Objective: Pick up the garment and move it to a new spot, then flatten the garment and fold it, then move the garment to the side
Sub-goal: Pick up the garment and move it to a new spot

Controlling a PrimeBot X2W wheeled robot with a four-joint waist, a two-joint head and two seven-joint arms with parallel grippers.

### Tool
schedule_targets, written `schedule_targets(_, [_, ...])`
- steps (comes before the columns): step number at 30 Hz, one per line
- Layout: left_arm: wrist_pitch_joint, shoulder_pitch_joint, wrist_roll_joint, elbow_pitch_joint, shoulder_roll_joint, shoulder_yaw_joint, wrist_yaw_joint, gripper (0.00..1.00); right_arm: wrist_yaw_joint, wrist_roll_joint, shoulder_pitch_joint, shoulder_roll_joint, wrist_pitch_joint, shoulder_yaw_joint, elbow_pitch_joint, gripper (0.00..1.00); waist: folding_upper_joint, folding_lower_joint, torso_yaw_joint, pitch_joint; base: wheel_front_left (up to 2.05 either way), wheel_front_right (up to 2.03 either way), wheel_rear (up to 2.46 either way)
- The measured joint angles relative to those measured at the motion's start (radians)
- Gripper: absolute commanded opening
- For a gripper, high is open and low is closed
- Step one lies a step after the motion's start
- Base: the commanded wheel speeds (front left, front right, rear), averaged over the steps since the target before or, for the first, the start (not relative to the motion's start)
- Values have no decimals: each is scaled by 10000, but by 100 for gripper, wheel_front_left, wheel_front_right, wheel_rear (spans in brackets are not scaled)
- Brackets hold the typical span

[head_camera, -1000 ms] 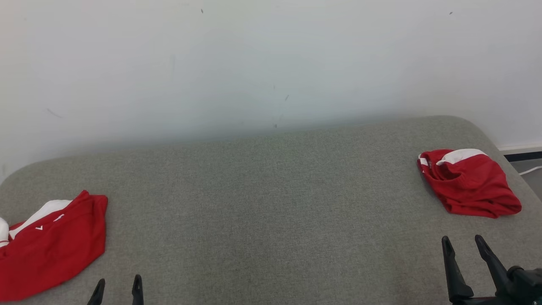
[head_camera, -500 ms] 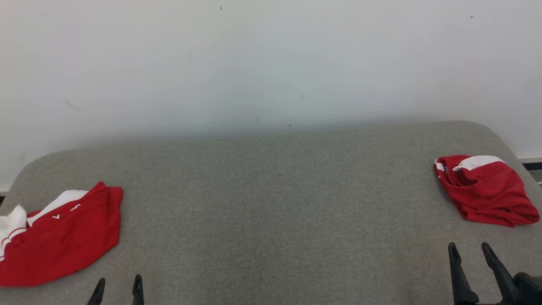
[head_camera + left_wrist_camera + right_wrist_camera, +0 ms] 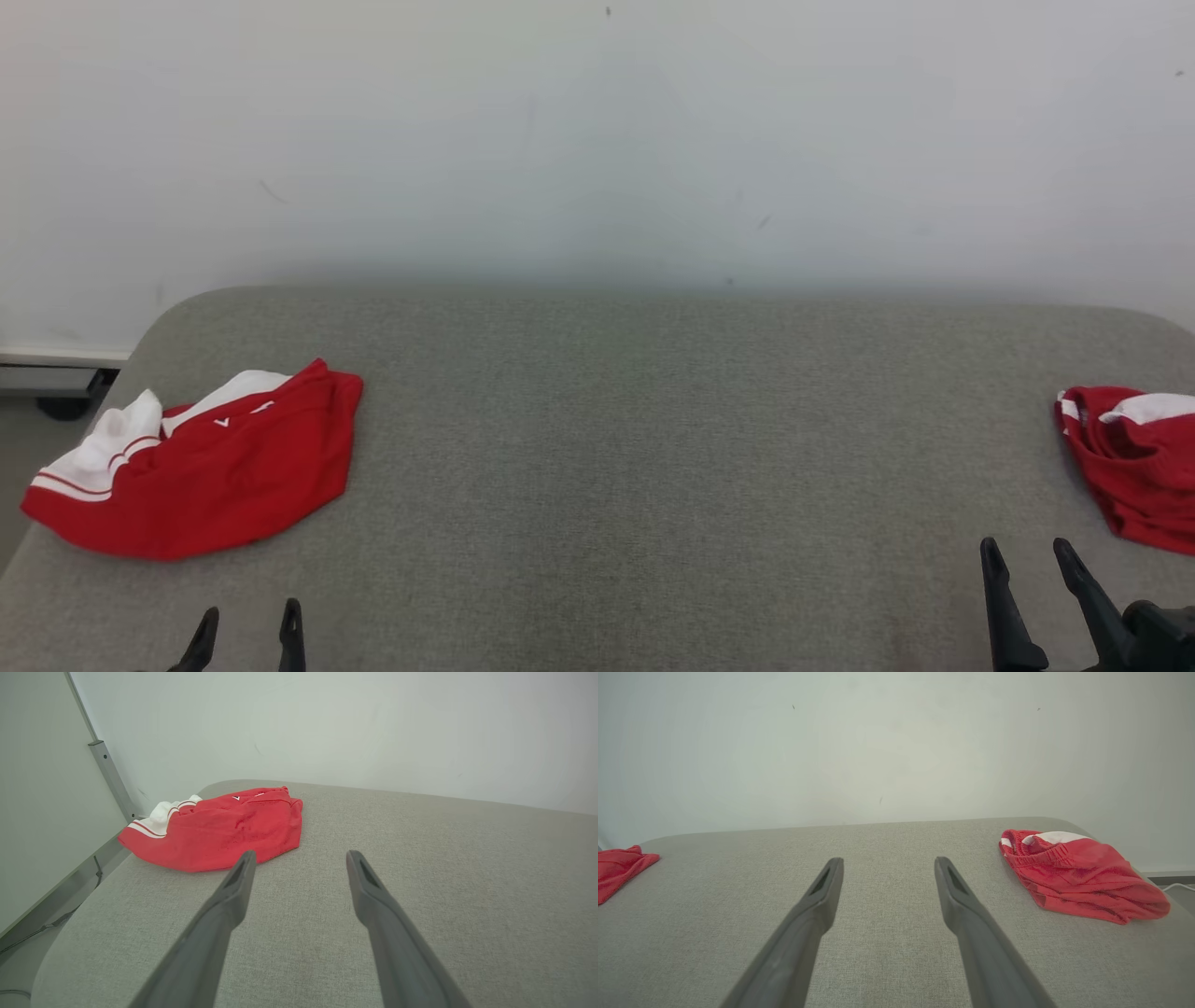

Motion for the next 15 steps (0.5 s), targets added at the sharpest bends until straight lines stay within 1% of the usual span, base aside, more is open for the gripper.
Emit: schedule_targets(15, [134,-202,0,-13,-4,221,0,100,12,79,-83,199,115,209,328,100,0,0,1917,17,0,0,0])
